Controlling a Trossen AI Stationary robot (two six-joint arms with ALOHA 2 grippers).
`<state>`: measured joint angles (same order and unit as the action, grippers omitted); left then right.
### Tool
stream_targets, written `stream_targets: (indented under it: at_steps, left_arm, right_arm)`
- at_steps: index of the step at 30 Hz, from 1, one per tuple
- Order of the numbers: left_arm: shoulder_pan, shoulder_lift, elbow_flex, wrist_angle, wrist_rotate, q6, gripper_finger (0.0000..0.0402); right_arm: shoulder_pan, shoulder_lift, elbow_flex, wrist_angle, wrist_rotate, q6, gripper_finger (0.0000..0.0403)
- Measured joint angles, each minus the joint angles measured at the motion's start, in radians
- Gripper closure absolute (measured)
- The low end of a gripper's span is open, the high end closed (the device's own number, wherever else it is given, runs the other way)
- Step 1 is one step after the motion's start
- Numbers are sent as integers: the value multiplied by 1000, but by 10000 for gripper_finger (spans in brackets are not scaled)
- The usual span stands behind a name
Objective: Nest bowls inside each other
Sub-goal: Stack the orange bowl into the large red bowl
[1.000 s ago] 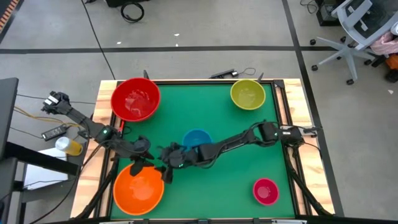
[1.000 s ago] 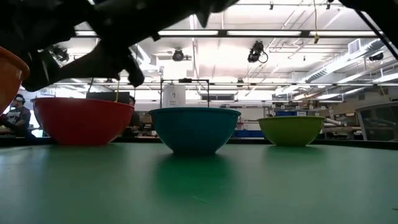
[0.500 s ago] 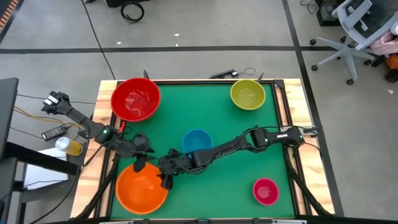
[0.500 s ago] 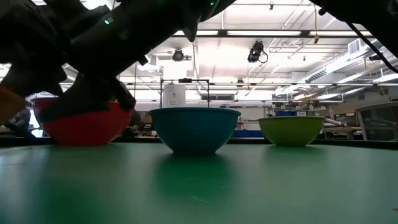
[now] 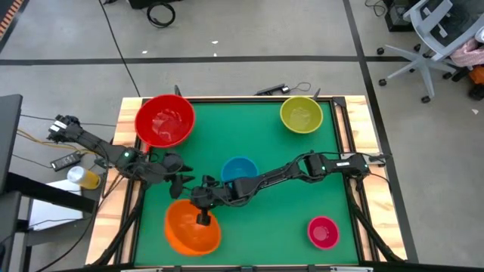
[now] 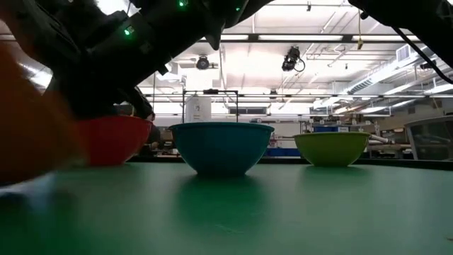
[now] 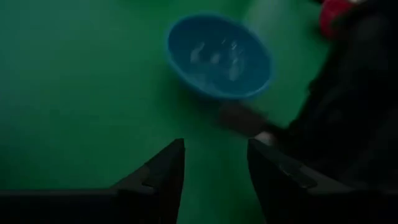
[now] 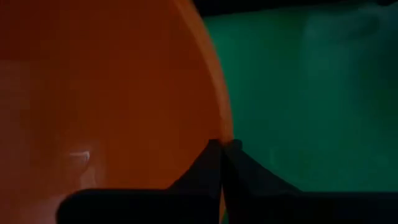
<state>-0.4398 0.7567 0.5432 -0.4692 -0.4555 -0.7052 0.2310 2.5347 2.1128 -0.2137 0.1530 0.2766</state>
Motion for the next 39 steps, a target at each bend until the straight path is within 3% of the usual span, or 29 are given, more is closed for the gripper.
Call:
stream_targets:
  at_steps: [6, 11, 18, 25, 30, 39]
  left_arm:
    - [-38, 0, 167, -53, -22, 125, 225]
    - [-87, 0, 202, -61, -83, 164, 225]
    - [-148, 16, 201, -159, -143, 65, 225]
    - [-184, 16, 201, -217, -179, 3, 225]
    - [-193, 21, 201, -217, -212, 1, 225]
    - [-192, 84, 130, -165, -269, 5, 225]
  right_arm:
    - [-13, -7, -1, -1, 3, -1, 397]
    - [-20, -48, -2, 4, 89, -51, 398]
    - [-24, -111, -2, 9, 272, -199, 399]
    - [-46, -138, 0, -26, 242, -186, 391]
    - [-63, -135, -1, -132, 128, -138, 336]
    - [-64, -134, -11, -211, -18, -217, 173]
